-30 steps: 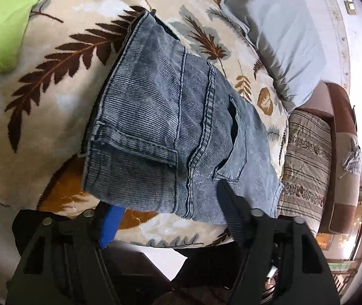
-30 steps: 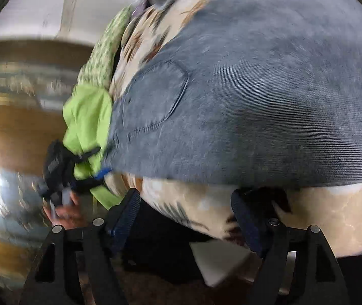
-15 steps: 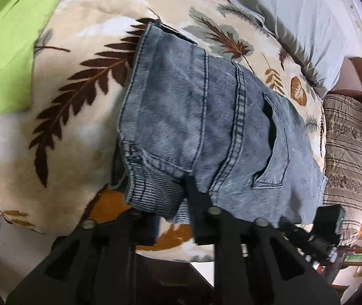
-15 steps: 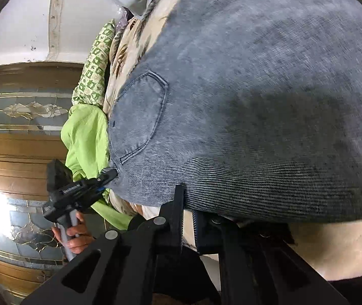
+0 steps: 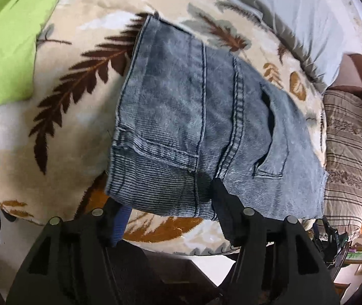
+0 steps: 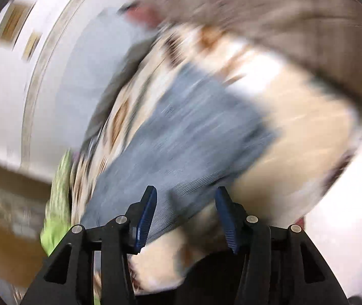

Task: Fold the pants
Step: 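Grasp the grey denim edge with the left gripper while the right gripper releases the leg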

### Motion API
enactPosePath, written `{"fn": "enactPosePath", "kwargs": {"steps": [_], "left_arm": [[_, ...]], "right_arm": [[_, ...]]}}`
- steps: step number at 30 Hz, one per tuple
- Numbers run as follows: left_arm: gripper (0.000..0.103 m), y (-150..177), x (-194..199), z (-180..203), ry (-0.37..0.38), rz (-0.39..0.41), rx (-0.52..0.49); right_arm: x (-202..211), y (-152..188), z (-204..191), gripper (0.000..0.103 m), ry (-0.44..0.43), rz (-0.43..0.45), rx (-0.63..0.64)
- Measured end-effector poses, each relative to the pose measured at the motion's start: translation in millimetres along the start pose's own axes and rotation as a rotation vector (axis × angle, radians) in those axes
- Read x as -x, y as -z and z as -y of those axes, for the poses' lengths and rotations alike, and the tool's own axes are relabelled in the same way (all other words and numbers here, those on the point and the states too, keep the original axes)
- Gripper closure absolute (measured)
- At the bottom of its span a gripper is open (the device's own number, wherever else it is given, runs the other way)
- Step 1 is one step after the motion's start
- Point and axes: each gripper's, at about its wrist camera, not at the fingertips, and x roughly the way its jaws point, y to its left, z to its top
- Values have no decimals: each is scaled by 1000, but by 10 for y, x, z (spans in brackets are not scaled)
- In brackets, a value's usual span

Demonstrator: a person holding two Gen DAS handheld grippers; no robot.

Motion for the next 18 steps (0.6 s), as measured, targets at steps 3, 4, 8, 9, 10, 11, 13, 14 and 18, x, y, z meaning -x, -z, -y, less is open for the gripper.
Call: {"fn": "enactPosePath", "kwargs": {"steps": [3,4,8,9,10,11,13,14,18], "left_arm": [[44,78,76,40,14,-7,-22],[44,131,132,80,24,-6,-46],[44,336,377,379,9,16,-195],[44,375,439,493,2,26,-236],[42,393,478,570,-4,31,-261],[40,404,514,686,-13,39,-289],[37,387,541,893,-17,47,-326],[37,372,533,1041,-19,44,-352],[37,324,389,1665,-35,18,-470]], "right_arm": [[89,-117,220,52,10,49,-52],[89,-135,245,52,14,59,-54],[1,-222,397,50,17,77,-61],[-35,-221,408,47,13,74,-68],[-79,-220,426,46,5,71,-77],[-153,-216,404,46,-12,66,-86],[-211,-217,398,46,-31,79,-81],[-175,-219,392,50,-50,97,-66],[-64,-253,332,89,-37,151,94]]}}
